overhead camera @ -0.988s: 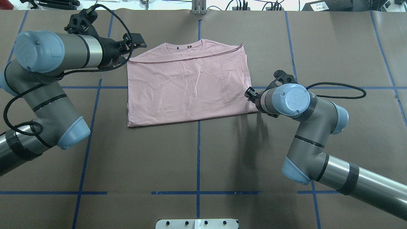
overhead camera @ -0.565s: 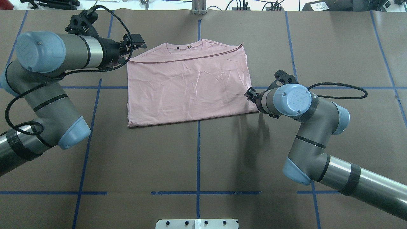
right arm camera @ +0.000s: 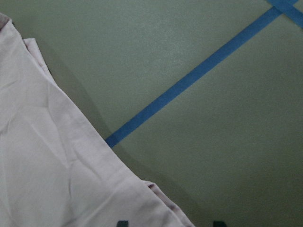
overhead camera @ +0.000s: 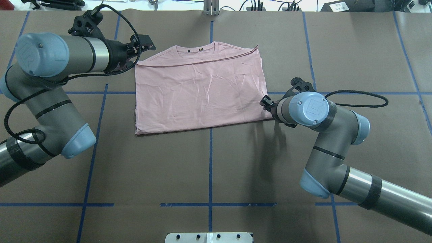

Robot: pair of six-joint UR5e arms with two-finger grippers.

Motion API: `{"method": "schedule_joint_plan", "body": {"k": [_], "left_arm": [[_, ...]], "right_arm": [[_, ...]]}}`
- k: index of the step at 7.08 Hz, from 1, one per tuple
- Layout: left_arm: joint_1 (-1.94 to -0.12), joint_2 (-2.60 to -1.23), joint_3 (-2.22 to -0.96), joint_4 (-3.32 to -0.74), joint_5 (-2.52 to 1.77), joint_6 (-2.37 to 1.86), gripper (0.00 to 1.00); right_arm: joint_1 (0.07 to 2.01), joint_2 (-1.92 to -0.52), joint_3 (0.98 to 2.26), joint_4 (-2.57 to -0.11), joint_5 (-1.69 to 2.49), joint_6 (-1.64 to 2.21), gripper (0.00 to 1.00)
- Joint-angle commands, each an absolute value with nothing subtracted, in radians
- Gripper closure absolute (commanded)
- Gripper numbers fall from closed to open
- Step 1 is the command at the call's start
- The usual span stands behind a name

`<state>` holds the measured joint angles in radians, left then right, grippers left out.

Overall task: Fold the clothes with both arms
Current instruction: 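Lower the right gripper onto the folded shirt's corner nearest it, then drag the folded shirt with the right gripper toward the robot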

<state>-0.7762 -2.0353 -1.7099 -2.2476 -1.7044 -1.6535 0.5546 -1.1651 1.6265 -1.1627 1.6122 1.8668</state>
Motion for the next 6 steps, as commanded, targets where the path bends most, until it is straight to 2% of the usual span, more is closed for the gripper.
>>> {"method": "schedule_joint_plan", "body": {"k": [1, 3, 4, 5, 6], "left_arm": [[-0.776, -2.034, -1.715, -2.25, -1.704, -1.658, 0.0], [-0.776, -2.036, -1.715, -2.253, -1.704, -1.663, 0.0], [-0.776, -2.036, -1.715, -2.253, -1.704, -1.673, 0.0], [-0.776, -2.036, -1.717, -2.253, -1.704, -1.692, 0.0], [-0.776, -2.036, -1.721, -2.253, -1.712, -1.692, 0.0]], "right_arm": [[0.554, -1.166, 1.626, -1.163, 1.614, 1.867, 1.0], [0.557, -1.167, 1.64, -1.163, 1.621, 1.867, 1.0], [0.56, -1.183, 1.691, -1.167, 1.64, 1.867, 1.0], [0.557, -1.224, 1.797, -1.228, 1.675, 1.87, 1.0], [0.528, -1.273, 1.954, -1.337, 1.701, 1.874, 1.0]]}}
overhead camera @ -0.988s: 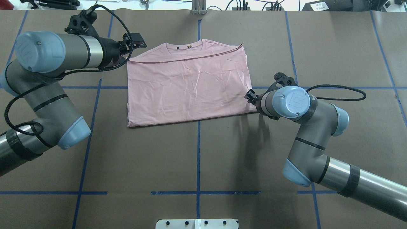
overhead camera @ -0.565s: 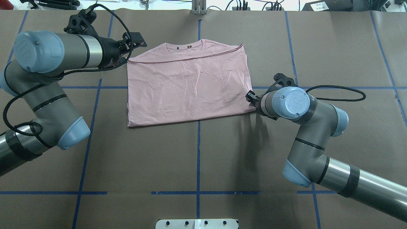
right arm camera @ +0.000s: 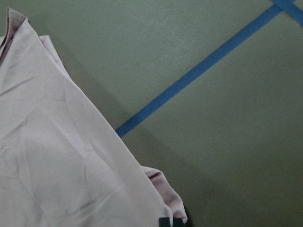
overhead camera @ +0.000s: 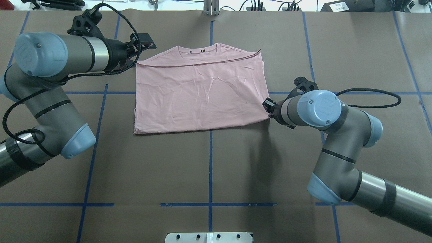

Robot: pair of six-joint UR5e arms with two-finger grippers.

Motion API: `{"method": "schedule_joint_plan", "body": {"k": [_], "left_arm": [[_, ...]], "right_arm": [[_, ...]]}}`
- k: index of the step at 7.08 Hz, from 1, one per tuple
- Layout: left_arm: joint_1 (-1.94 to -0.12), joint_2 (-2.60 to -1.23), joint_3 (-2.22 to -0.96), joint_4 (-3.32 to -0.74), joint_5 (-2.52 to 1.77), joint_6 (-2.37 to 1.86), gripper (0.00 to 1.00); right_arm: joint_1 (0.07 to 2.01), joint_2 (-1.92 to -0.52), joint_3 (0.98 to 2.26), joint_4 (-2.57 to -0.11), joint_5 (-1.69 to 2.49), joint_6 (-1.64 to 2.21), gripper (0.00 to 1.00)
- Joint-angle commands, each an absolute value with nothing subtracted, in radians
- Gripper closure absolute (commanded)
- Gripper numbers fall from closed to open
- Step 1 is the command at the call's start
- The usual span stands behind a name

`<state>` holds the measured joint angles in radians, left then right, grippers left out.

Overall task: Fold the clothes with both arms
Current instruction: 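Drag the folded shirt with the right gripper toward the robot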

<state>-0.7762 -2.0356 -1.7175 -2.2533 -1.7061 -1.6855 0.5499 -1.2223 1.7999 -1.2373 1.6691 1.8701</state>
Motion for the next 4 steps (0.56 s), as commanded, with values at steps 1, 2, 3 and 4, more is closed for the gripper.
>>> {"method": "schedule_joint_plan", "body": {"k": [1, 2, 3, 4], "left_arm": [[-0.77, -2.034, -1.721, -2.247, -1.721, -1.692, 0.0], [-0.769, -2.022, -1.732, -2.246, -1.768, -1.693, 0.0], [-0.767, -2.019, -1.732, -2.246, -1.775, -1.695, 0.0], [-0.767, -2.019, -1.732, -2.246, -1.778, -1.692, 0.0]], "right_arm": [[0.467, -1.337, 2.088, -1.417, 1.735, 1.875, 1.0], [0.419, -1.426, 2.24, -1.474, 1.837, 1.876, 1.0], [0.326, -1.537, 2.346, -1.482, 1.915, 1.903, 1.0], [0.189, -1.549, 2.37, -1.485, 1.92, 1.969, 1.0]]}}
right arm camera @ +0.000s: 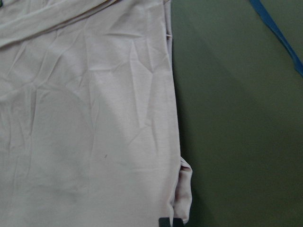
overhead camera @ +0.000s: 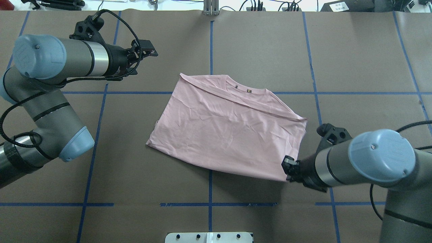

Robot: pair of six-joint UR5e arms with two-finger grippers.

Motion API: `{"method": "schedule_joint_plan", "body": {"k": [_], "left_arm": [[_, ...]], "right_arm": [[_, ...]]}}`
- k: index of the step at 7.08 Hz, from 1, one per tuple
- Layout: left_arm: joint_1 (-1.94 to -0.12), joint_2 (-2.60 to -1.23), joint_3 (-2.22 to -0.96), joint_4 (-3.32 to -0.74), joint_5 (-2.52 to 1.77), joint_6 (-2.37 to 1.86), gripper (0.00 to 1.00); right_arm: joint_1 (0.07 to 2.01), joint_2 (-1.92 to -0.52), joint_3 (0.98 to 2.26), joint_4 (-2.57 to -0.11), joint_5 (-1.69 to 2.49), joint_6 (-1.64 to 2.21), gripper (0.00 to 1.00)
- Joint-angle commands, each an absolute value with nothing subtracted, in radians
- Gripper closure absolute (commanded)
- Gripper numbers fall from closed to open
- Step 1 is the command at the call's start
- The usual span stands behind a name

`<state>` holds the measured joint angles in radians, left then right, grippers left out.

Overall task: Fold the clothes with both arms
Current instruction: 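Drag the folded shirt with the right gripper toward the robot, then bring both grippers to the folded shirt's edge nearest the robot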

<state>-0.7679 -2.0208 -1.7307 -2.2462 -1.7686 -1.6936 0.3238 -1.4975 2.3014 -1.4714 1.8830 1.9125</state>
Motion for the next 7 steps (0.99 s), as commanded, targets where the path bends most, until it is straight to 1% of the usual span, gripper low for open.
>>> {"method": "schedule_joint_plan", "body": {"k": [1, 2, 3, 4, 5, 6, 7], "left_arm": [[-0.756, -2.022, -1.733, -2.246, -1.82, -1.693, 0.0], [-0.738, -2.025, -1.735, -2.247, -1.853, -1.697, 0.0], [-0.685, -2.019, -1.765, -2.235, -1.855, -1.697, 0.0], [-0.619, -2.023, -1.784, -2.107, -1.852, -1.697, 0.0], [-0.545, -2.014, -1.852, -2.003, -1.833, -1.697, 0.0], [-0.482, -1.95, -1.938, -1.944, -1.833, -1.7, 0.02], [-0.422, -1.948, -1.951, -1.862, -1.797, -1.753, 0.04]], "right_arm": [[0.079, -1.58, 2.387, -1.488, 1.936, 2.079, 0.33], [0.024, -1.577, 2.363, -1.489, 1.918, 2.115, 0.0], [0.02, -1.574, 2.347, -1.486, 1.893, 2.117, 0.0], [0.028, -1.562, 2.345, -1.485, 1.855, 2.115, 0.0], [0.094, -1.534, 2.347, -1.483, 1.849, 2.109, 0.0], [0.194, -1.46, 2.336, -1.483, 1.848, 2.103, 0.0], [0.284, -1.403, 2.326, -1.476, 1.842, 2.099, 0.0]]}}
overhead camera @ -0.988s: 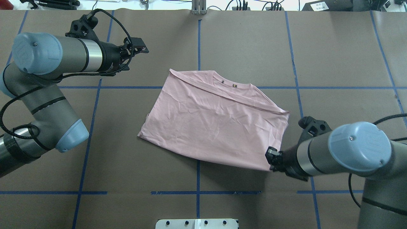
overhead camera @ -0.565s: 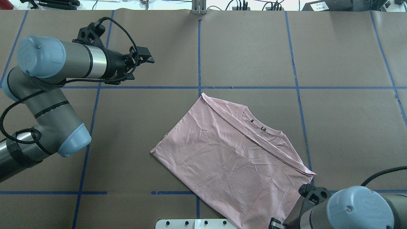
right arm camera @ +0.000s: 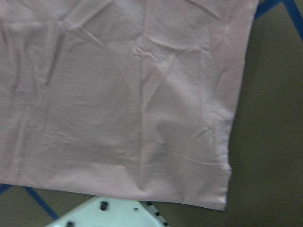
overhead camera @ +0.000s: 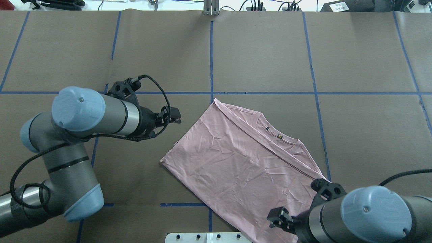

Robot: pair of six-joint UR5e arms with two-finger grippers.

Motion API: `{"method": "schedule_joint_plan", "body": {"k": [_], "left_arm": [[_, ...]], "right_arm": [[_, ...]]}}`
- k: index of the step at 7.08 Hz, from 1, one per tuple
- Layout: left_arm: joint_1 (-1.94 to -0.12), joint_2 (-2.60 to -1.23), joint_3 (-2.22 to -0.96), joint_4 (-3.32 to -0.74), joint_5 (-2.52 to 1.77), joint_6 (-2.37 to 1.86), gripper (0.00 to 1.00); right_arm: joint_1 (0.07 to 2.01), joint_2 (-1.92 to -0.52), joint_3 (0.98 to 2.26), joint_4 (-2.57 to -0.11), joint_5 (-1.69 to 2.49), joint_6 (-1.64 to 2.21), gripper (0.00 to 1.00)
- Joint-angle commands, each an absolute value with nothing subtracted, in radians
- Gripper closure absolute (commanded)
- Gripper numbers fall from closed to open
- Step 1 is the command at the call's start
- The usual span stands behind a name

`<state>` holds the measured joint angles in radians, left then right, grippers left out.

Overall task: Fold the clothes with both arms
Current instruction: 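Bring both grippers to the folded shirt's edge nearest the robot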

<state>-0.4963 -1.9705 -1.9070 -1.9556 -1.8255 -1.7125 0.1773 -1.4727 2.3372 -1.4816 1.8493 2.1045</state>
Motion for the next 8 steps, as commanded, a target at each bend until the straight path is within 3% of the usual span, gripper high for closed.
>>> {"method": "schedule_joint_plan", "body": {"k": [1, 8], "left_arm": [[-0.335, -1.977, -1.944, -1.73, -1.754, -1.753, 0.06], [-0.311, -2.005, -1.832, -1.724, -1.601, -1.743, 0.2]], "right_arm": [[0.342, -1.32, 2.304, -1.438, 1.806, 2.083, 0.0], [0.35, -1.31, 2.264, -1.434, 1.787, 2.082, 0.0]]}}
